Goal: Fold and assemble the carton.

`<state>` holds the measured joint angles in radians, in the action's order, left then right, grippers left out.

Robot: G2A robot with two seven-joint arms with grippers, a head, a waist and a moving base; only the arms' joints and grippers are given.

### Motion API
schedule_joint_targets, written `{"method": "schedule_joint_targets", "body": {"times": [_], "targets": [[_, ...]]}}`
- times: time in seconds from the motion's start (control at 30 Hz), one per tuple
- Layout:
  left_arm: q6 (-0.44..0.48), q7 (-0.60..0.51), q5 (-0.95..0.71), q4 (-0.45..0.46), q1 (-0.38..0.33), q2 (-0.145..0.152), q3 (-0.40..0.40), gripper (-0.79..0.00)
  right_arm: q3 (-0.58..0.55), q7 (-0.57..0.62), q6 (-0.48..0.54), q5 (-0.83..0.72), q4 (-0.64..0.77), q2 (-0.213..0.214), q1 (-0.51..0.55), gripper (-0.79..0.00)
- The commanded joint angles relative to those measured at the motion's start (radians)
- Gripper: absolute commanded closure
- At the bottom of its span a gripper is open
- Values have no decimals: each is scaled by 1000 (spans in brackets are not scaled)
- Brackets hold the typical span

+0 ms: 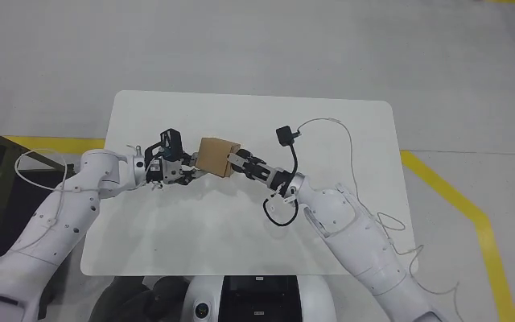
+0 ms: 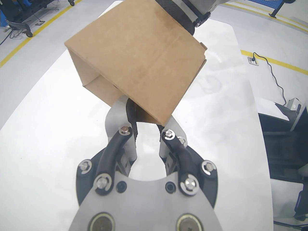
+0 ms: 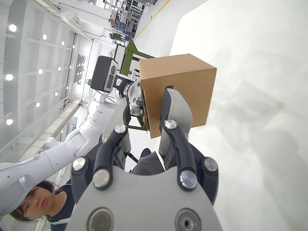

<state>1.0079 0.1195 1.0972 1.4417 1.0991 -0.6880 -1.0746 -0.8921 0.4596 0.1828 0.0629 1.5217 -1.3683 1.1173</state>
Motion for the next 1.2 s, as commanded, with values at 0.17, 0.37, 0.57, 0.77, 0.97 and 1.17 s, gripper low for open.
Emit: {"method": "schedule_joint_targets", "body": {"times": [0.17,0.37,0.57,0.77,0.97,1.17], "targets": [[4,-11,-3,2,8,-4,-13,-179,9,-24,-2,-1,-24,-9,-17,-289],[4,-21,-19,-3,11,-6,-13,-182,-5,-30,11,-7,-22,-9,-6,-332],[4,-39,-38,-7,6,-8,-8,-172,-12,-26,13,0,-11,-7,9,-336],[4,-55,-55,3,5,-9,-3,-172,20,-43,-8,13,-22,-18,-6,-345],[4,-69,-66,11,5,-9,-3,-172,49,-78,-28,34,-41,-32,-28,-366],[4,-73,-78,-9,3,-7,-8,-179,11,-101,-19,44,-26,-27,-8,-508]]}}
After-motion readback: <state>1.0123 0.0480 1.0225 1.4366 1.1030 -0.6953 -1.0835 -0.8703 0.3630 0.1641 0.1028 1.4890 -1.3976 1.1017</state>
